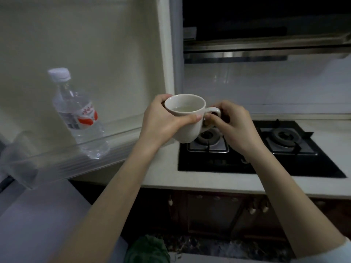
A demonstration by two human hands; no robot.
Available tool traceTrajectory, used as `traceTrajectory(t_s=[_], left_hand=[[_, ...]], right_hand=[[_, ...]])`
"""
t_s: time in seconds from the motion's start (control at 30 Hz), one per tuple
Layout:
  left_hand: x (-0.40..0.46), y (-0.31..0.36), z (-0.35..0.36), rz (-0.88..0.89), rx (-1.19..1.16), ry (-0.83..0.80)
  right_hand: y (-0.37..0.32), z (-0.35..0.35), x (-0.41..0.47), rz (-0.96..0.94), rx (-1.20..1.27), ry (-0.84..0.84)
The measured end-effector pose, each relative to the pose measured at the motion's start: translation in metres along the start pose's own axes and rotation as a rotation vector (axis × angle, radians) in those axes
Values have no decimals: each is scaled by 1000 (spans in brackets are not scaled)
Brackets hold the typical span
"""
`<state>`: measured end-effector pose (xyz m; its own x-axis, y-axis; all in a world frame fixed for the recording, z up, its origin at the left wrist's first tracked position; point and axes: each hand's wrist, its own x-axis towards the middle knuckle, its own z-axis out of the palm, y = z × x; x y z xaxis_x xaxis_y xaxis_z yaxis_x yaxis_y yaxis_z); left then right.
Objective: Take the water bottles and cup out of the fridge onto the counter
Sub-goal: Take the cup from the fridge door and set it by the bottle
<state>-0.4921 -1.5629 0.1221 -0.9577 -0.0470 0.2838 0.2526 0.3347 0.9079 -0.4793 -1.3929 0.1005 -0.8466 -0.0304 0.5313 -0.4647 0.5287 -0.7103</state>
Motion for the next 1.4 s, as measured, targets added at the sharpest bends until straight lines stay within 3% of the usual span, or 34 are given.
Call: traceTrajectory(t_s=[0.77,1.4], left_hand=[[-75,-15,291,-41,-162,-428],[-168,12,489,86,-162,-841]], right_hand=[[172,-191,-142,475,-63,141],[234,-329,-285,745,-90,474]])
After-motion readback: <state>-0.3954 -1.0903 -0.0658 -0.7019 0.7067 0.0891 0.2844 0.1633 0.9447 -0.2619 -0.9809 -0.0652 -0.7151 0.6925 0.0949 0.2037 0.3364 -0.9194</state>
